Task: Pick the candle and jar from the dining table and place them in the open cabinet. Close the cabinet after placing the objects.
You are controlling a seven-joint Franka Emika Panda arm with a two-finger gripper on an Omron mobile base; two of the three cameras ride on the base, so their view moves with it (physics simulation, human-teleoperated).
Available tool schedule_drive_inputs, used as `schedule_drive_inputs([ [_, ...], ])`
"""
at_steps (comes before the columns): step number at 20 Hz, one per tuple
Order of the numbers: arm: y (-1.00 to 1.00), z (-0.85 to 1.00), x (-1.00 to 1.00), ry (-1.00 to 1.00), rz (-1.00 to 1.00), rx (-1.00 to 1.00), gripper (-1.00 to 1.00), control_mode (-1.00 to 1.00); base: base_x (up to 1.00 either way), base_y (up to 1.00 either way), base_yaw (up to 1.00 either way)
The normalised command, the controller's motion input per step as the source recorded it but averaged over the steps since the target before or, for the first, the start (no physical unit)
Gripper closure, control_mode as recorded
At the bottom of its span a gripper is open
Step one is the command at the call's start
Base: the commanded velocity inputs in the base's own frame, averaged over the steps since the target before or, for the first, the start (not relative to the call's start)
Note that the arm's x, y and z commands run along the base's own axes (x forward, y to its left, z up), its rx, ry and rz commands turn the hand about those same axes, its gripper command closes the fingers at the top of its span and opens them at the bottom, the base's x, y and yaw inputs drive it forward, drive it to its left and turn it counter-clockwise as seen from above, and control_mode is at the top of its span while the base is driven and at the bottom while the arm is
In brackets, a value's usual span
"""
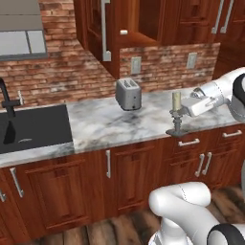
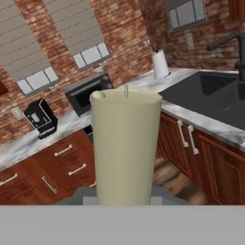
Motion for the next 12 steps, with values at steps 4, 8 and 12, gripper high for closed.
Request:
schedule_drive_inputs([
  [4,0.0,0.0,0.0,0.0,0.0,0.0,1.0,1.0,0.24,-0.49,0.23],
  [8,0.0,0.0,0.0,0.0,0.0,0.0,1.0,1.0,0.4,-0.48,0.2],
  [12,0.0,0.0,0.0,0.0,0.0,0.0,1.0,1.0,0.56,-0.18,-0.01],
])
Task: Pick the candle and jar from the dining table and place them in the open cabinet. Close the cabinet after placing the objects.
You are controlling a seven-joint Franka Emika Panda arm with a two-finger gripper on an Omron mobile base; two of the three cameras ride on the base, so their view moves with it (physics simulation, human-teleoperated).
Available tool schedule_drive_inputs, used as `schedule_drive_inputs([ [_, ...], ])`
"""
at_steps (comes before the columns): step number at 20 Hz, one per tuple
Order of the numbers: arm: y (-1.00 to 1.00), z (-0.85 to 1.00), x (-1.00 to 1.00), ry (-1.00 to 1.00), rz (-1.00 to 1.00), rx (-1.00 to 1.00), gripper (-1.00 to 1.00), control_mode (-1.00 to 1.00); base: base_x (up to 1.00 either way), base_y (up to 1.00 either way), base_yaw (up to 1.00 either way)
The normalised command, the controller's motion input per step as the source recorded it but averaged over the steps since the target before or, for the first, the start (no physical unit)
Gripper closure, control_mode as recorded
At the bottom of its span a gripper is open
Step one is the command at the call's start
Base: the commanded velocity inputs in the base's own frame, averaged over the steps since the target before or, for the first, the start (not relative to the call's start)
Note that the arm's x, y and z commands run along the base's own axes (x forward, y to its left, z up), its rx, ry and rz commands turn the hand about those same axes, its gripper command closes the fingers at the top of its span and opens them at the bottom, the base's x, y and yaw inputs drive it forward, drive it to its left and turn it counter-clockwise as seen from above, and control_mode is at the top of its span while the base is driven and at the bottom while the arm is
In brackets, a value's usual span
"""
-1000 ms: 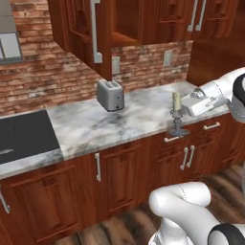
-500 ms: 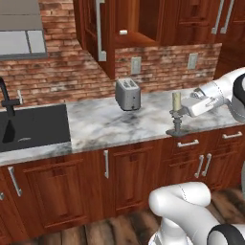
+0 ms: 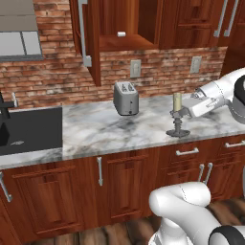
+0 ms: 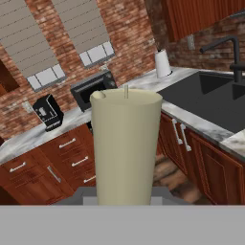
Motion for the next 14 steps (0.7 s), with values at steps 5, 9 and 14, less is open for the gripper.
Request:
schedule_drive_inputs([
  [5,0.0,0.0,0.0,0.0,0.0,0.0,1.0,1.0,0.79,0.0,-0.06],
  [9,0.0,0.0,0.0,0.0,0.0,0.0,1.0,1.0,0.66,0.0,-0.01],
  [14,0.0,0.0,0.0,0.0,0.0,0.0,1.0,1.0,0.33,0.0,0.0],
])
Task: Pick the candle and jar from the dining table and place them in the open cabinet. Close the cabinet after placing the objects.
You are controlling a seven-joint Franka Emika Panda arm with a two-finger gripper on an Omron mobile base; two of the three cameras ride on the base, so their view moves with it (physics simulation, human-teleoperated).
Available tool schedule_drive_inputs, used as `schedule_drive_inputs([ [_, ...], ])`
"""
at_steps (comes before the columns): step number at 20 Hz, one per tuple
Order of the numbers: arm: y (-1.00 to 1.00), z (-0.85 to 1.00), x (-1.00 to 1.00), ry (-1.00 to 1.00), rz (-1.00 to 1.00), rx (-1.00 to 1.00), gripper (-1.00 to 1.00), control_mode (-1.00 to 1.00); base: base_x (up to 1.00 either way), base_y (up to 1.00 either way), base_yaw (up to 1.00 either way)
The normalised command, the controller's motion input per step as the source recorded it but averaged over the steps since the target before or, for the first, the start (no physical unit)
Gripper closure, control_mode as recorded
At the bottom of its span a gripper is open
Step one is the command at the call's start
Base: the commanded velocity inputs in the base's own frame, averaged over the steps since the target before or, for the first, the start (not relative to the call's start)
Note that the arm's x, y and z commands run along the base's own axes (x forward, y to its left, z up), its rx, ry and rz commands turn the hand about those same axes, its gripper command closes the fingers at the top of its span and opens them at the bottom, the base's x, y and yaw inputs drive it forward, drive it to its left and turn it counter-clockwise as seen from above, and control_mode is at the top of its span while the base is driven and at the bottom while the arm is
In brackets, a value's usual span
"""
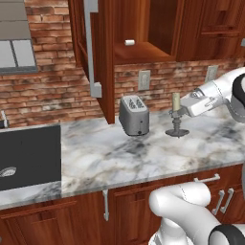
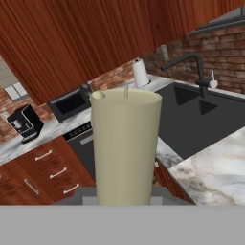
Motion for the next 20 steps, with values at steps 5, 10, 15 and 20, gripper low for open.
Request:
schedule_drive_inputs([
  [5,0.0,0.0,0.0,0.0,0.0,0.0,1.0,1.0,0.0,0.0,0.0],
  [10,0.0,0.0,0.0,0.0,0.0,0.0,1.0,1.0,0.0,0.0,0.0],
  [15,0.0,0.0,0.0,0.0,0.0,0.0,1.0,1.0,0.0,0.0,0.0],
  [20,0.0,0.0,0.0,0.0,0.0,0.0,1.0,-1.0,0.0,0.0,0.0],
])
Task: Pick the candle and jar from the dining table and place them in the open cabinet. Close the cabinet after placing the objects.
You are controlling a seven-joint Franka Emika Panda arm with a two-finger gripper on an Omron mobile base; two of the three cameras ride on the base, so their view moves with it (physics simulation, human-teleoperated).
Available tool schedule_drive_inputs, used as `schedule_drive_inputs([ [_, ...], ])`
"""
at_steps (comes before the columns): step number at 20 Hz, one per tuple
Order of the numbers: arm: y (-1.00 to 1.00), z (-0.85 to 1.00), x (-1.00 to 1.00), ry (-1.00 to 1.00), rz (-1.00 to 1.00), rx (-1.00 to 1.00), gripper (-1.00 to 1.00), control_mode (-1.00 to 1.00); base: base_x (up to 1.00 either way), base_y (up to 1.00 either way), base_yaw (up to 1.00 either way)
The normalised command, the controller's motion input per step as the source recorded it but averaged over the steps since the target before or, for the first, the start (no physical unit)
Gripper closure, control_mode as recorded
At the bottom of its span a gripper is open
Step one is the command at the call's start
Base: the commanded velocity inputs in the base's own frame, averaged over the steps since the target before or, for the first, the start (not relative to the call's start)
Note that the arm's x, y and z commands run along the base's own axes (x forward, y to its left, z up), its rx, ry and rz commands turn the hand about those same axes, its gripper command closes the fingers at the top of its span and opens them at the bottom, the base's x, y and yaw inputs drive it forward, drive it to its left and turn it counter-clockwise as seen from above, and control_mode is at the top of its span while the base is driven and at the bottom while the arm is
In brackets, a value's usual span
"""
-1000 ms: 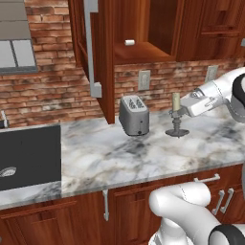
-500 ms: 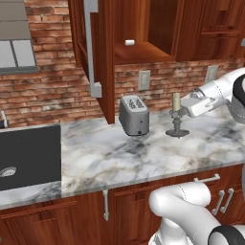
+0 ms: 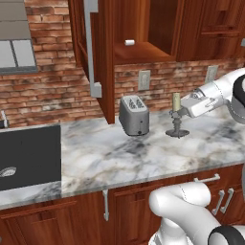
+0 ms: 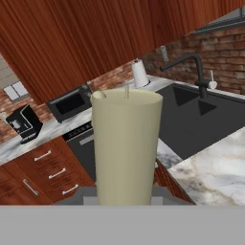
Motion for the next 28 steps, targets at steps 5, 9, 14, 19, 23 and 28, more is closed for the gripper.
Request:
schedule_drive_inputs([
  [5,0.2,0.16,0.0,-0.01,-0.04,-0.01,1.0,-1.0,0.0,0.0,0.0],
  [9,0.55,0.49,0.08,-0.01,-0.07,-0.2,1.0,-1.0,0.0,0.0,0.0],
  [14,0.17,0.81,0.14,-0.05,-0.16,-0.08,1.0,-1.0,0.0,0.0,0.0],
  [19,-0.07,0.46,0.27,-0.08,-0.17,0.02,1.0,-1.0,0.0,0.0,0.0],
  [23,-0.19,0.0,0.76,-0.14,-0.2,0.02,1.0,-1.0,0.0,0.0,0.0],
  [28,-0.02,0.0,0.79,-0.26,-0.22,0.01,1.0,-1.0,0.0,0.0,0.0],
])
